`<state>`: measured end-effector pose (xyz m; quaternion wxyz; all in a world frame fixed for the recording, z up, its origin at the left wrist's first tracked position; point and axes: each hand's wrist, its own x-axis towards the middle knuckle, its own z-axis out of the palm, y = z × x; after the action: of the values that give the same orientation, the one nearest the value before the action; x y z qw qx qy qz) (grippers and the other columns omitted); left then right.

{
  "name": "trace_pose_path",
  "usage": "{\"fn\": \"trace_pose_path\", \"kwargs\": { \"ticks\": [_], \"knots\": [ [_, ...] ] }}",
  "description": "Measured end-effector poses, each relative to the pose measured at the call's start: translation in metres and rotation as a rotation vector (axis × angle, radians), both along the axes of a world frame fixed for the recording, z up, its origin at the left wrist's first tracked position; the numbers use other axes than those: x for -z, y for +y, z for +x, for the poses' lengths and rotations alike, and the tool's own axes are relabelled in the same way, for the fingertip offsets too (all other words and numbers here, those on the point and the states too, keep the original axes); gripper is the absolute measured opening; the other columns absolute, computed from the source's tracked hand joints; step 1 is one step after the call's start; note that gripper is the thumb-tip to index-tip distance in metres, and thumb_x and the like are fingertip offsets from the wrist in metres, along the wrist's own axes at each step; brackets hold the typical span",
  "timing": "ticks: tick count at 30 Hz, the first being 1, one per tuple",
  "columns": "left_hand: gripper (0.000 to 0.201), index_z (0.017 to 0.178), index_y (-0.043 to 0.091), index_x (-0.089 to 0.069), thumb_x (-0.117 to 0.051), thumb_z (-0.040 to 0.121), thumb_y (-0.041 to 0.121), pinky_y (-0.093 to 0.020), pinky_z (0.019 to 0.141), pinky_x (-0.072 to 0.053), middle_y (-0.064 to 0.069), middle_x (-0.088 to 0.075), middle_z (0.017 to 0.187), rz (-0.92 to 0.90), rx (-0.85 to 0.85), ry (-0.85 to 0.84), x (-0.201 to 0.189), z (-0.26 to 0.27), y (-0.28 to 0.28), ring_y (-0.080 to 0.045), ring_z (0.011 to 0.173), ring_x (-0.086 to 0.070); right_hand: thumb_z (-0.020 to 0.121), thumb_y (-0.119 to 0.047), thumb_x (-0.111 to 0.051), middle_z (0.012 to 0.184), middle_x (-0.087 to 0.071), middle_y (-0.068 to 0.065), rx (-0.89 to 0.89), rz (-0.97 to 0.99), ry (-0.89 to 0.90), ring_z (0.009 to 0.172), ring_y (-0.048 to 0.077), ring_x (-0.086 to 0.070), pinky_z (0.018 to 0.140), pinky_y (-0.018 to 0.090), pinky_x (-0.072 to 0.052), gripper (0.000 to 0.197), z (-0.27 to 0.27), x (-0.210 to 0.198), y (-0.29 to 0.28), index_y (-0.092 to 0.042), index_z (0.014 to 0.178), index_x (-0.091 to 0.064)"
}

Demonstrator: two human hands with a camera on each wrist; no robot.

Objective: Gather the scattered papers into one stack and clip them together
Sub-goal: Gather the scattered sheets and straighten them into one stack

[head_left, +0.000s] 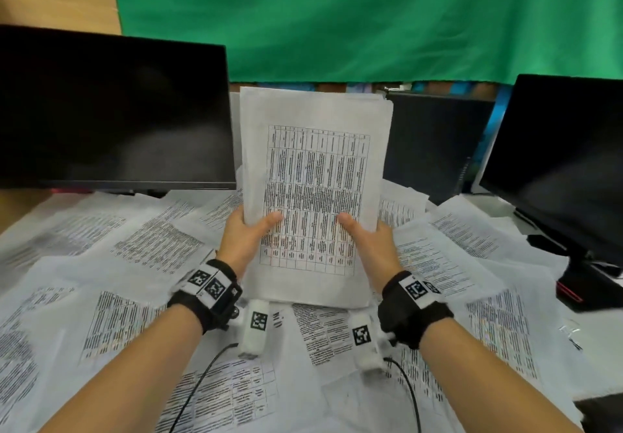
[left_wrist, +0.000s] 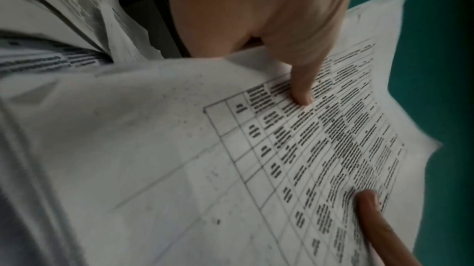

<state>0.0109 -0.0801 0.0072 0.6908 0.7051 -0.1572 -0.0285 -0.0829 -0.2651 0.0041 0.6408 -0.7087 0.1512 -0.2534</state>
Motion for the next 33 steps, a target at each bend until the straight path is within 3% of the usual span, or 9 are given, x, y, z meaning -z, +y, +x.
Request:
{"fn": "trace_pose_path", "kwargs": {
  "ticks": [6,9,13,18,22,25,27,29,33],
  "knots": [
    [0.023,0.107,0.029,-0.057,-0.065,0.087,0.022,-0.022,0.080,-0.055,0.007,-0.067,0.101,-0.020,0.015,-0.154,-0.005,0.001,0.007,-0.005,0.093,-0.065,0.084,-0.021,-0.074,0.126,-0.058,-0.012,0.131,-0.288,-0.174,0.120,0.011,-0.058,0.101,0.037,-0.051,0.068,0.004,-0.031,-0.013,-0.019,0.141,-0.037],
    [0.022,0.106,0.032,-0.056,-0.064,0.088,0.024,-0.020,0.082,-0.052,0.009,-0.067,0.105,-0.029,0.058,-0.159,-0.001,-0.003,0.006,0.003,0.093,-0.065,0.082,-0.028,-0.075,0.160,-0.020,0.010,0.464,-0.776,-0.313,0.148,0.022,-0.019,0.123,0.040,-0.015,0.099,0.002,-0.079,-0.008,-0.009,0.155,-0.010],
    [0.025,0.111,0.033,-0.051,-0.060,0.090,0.022,-0.018,0.080,-0.049,0.016,-0.063,0.103,-0.035,0.078,-0.149,0.004,-0.012,0.006,0.007,0.091,-0.062,0.087,-0.023,-0.057,0.160,-0.023,0.005,0.324,-1.362,-0.212,0.149,0.025,-0.021,0.123,0.050,-0.006,0.076,-0.005,-0.124,0.002,-0.015,0.154,-0.023],
    [0.037,0.123,0.022,-0.049,-0.059,0.088,0.029,-0.026,0.085,-0.051,0.003,-0.062,0.109,-0.018,0.070,-0.142,0.014,-0.013,0.011,-0.008,0.100,-0.059,0.083,-0.009,-0.049,0.149,-0.040,0.004,0.213,-1.442,-0.128,0.141,0.022,-0.033,0.120,0.046,-0.010,0.075,-0.016,-0.138,0.003,-0.015,0.153,-0.024],
    [0.037,0.122,0.028,-0.046,-0.058,0.087,0.034,-0.013,0.074,-0.046,0.008,-0.060,0.107,-0.008,0.111,-0.137,0.015,-0.019,0.013,-0.002,0.097,-0.057,0.087,-0.035,-0.059,0.158,-0.026,0.008,0.329,-1.143,-0.091,0.148,0.023,-0.021,0.121,0.048,-0.016,0.081,-0.013,-0.122,-0.026,-0.015,0.154,-0.020],
    [0.048,0.116,0.031,-0.048,-0.057,0.076,0.056,-0.011,0.076,-0.045,0.014,-0.058,0.105,0.004,0.153,-0.099,0.012,-0.025,0.016,-0.002,0.101,-0.056,0.084,-0.041,-0.072,0.144,-0.052,0.002,-0.057,-0.347,-0.014,0.131,0.016,-0.050,0.114,0.045,-0.036,0.078,-0.021,-0.086,-0.038,-0.020,0.148,-0.034],
    [0.035,0.118,0.031,-0.047,-0.051,0.088,0.047,-0.020,0.089,-0.041,0.018,-0.054,0.106,0.025,0.159,-0.071,0.008,-0.029,0.014,-0.010,0.111,-0.053,0.082,-0.038,-0.074,0.127,-0.066,-0.006,-0.239,-0.105,0.086,0.116,0.012,-0.062,0.109,0.047,-0.043,0.060,-0.023,-0.054,-0.030,-0.024,0.135,-0.051],
    [0.038,0.131,0.023,-0.043,-0.043,0.096,0.039,-0.020,0.091,-0.036,0.019,-0.049,0.111,0.050,0.154,-0.086,-0.003,-0.034,0.007,-0.008,0.113,-0.046,0.073,-0.041,-0.082,0.125,-0.066,-0.008,-0.142,-0.022,0.013,0.117,0.009,-0.060,0.108,0.042,-0.042,0.066,-0.021,-0.035,-0.021,-0.026,0.132,-0.054],
    [0.025,0.120,0.022,-0.052,-0.044,0.098,0.032,-0.011,0.086,-0.045,0.016,-0.055,0.100,-0.010,0.014,-0.212,-0.028,-0.044,-0.003,-0.001,0.098,-0.054,0.085,-0.024,-0.074,0.107,-0.071,-0.013,-0.044,-0.077,-0.210,0.104,0.001,-0.066,0.091,0.025,-0.052,0.025,-0.015,-0.056,0.002,-0.037,0.103,-0.063]
  ]
}}
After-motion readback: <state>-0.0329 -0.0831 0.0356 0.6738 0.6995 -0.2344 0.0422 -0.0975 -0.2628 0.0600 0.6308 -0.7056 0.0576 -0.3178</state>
